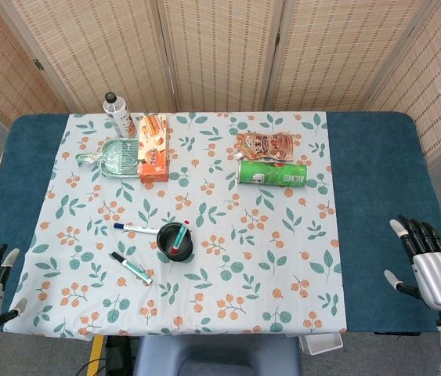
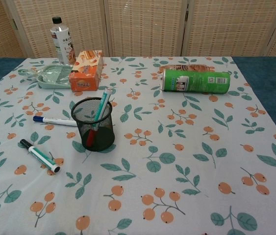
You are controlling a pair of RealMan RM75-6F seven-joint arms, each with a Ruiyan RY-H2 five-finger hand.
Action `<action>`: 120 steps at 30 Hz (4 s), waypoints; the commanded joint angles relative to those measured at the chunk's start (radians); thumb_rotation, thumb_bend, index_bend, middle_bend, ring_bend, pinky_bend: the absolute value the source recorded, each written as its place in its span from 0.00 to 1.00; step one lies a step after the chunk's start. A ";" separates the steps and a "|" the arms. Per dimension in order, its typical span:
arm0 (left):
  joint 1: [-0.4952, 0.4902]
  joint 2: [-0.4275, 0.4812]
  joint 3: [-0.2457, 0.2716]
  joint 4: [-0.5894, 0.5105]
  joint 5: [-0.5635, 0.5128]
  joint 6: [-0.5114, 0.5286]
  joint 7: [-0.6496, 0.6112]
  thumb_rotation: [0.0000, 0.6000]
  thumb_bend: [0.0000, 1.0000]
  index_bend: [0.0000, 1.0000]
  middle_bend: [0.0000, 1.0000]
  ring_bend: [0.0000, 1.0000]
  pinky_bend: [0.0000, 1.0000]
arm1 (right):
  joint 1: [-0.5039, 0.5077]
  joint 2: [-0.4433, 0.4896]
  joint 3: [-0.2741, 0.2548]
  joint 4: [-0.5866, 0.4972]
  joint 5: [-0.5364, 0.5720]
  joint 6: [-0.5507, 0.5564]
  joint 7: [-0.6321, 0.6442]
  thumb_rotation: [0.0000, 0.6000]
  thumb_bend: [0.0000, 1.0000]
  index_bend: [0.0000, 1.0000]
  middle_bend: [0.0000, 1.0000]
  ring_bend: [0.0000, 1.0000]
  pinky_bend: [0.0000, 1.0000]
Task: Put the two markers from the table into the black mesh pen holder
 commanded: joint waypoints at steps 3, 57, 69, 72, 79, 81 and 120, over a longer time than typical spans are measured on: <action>-0.003 -0.001 0.001 -0.004 -0.003 -0.012 0.007 1.00 0.22 0.00 0.04 0.03 0.35 | 0.008 0.001 -0.001 0.003 -0.001 -0.012 0.001 1.00 0.24 0.00 0.00 0.00 0.00; -0.350 0.125 0.088 0.047 0.333 -0.366 -0.214 1.00 0.22 0.32 1.00 1.00 1.00 | 0.045 0.000 -0.010 0.028 -0.016 -0.048 0.040 1.00 0.24 0.00 0.00 0.00 0.00; -0.475 0.079 0.079 0.048 0.386 -0.471 -0.188 1.00 0.23 0.41 0.98 1.00 1.00 | 0.055 -0.008 -0.012 0.025 -0.010 -0.069 0.012 1.00 0.24 0.00 0.00 0.00 0.00; -0.488 0.045 0.080 0.072 0.392 -0.468 -0.198 1.00 0.30 0.43 0.99 1.00 1.00 | 0.055 -0.005 -0.011 0.027 -0.008 -0.068 0.019 1.00 0.24 0.00 0.00 0.00 0.00; -0.515 -0.014 0.082 0.119 0.406 -0.438 -0.249 1.00 0.47 0.46 0.99 1.00 1.00 | 0.055 -0.004 -0.015 0.029 -0.017 -0.064 0.022 1.00 0.25 0.00 0.00 0.00 0.00; -0.522 -0.028 0.085 0.129 0.408 -0.437 -0.258 1.00 0.47 0.47 0.99 1.00 1.00 | 0.054 -0.004 -0.014 0.029 -0.017 -0.060 0.022 1.00 0.25 0.00 0.00 0.00 0.00; -0.678 -0.239 0.123 0.333 0.343 -0.577 -0.259 1.00 0.38 0.41 0.99 1.00 1.00 | 0.050 0.011 -0.030 0.037 -0.056 -0.032 0.075 1.00 0.25 0.00 0.00 0.00 0.00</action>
